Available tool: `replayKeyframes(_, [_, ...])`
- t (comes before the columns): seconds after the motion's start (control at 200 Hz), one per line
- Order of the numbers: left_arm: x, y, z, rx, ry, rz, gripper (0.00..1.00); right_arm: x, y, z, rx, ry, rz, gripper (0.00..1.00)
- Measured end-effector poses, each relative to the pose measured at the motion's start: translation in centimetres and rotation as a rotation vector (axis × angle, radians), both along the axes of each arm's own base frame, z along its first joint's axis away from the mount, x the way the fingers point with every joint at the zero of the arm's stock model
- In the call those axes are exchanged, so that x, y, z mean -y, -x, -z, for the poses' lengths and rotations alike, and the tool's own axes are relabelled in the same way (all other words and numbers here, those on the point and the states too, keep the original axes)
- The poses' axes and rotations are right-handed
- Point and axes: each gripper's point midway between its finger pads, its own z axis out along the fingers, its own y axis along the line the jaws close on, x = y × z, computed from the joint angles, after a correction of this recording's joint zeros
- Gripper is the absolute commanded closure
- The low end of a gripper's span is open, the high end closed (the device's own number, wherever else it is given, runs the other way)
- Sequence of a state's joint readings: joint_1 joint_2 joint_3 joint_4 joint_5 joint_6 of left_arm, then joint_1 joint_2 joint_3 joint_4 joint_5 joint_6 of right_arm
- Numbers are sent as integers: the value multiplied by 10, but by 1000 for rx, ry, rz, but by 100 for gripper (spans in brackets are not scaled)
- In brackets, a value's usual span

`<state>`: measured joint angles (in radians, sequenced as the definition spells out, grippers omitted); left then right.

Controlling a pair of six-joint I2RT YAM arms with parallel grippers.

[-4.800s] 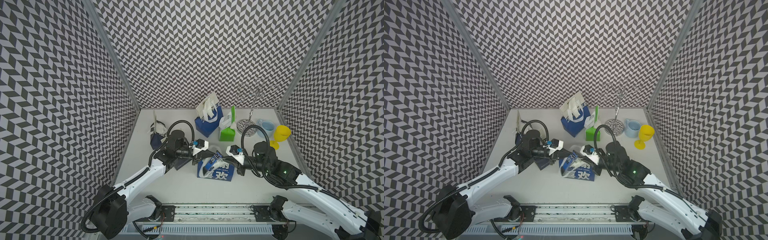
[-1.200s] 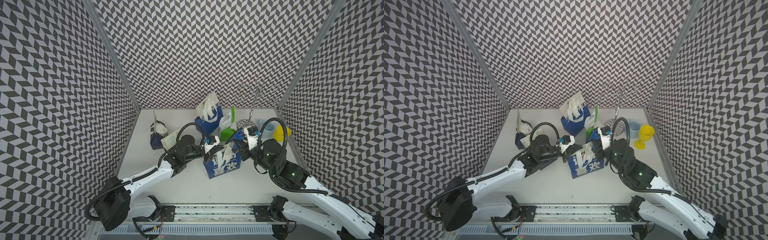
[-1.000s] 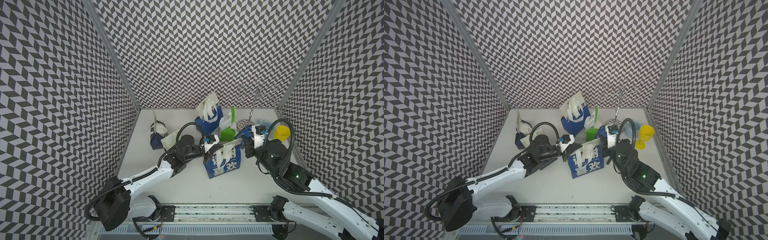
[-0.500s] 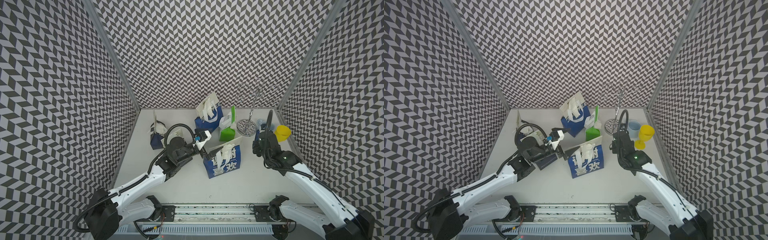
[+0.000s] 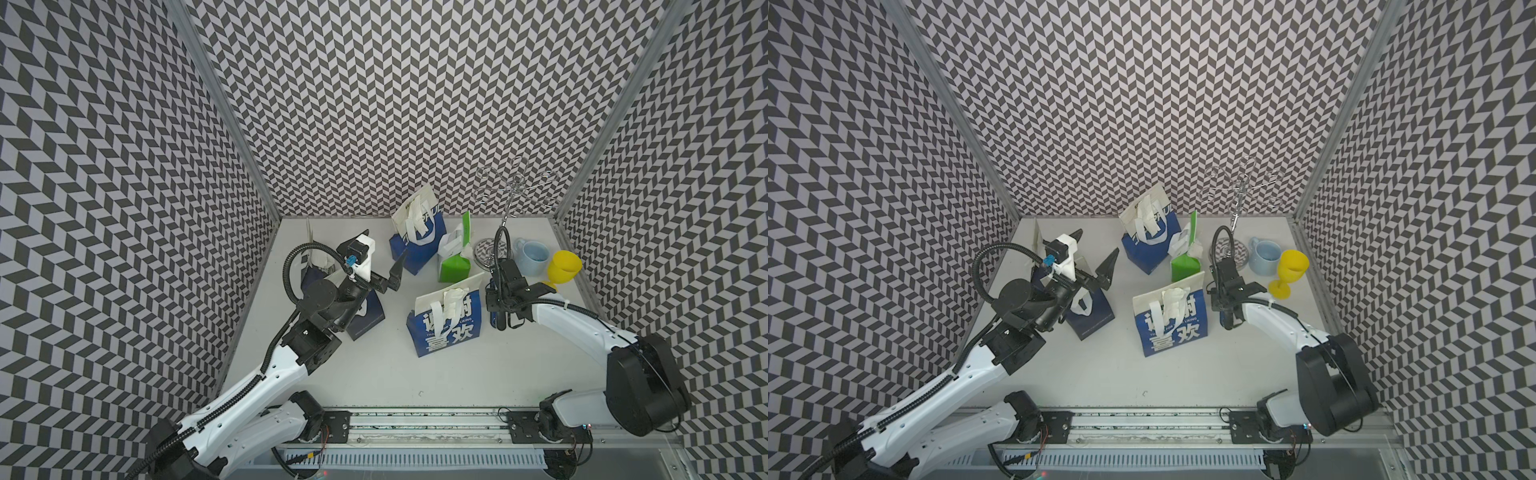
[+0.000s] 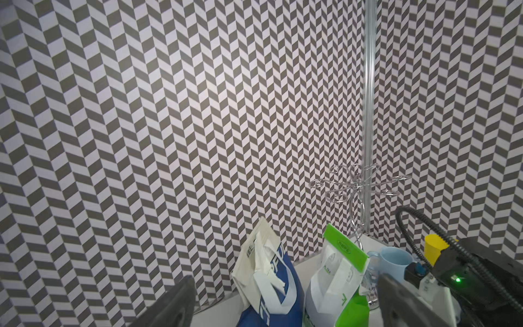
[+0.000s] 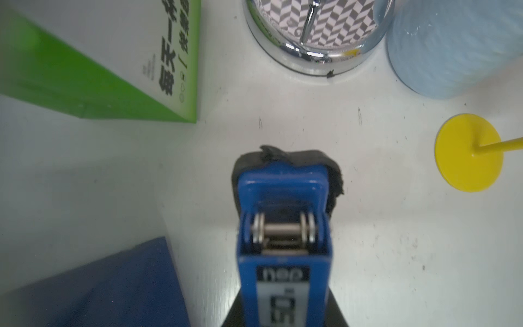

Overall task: Staple the receipts to the bags
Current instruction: Place the stapler at the center of the board.

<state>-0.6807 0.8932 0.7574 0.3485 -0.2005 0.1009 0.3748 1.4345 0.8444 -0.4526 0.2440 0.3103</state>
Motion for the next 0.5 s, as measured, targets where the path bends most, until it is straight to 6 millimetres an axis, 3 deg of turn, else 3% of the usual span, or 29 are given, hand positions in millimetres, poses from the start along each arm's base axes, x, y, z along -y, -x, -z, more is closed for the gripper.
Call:
replayKeyframes(0.115, [-31,-16,26,-94,4,-132,0,-5,8,23,-8,-70,32,40])
replayKeyframes(0.215, [-54,-23,45,-157,5,-226,0,2,25,29,-2,-86,64,25])
replayKeyframes(0.28, [-64,-24,57,-192,4,-266,0,9,25,14,75,-90,99,22])
replayKeyframes(0.436, [-76,-22,89,-281,-12,-316,0,37,9,-52,376,-76,232,15])
replayKeyframes(0.496, [-81,-19,98,-302,-13,-330,0,51,9,-66,481,-48,280,14])
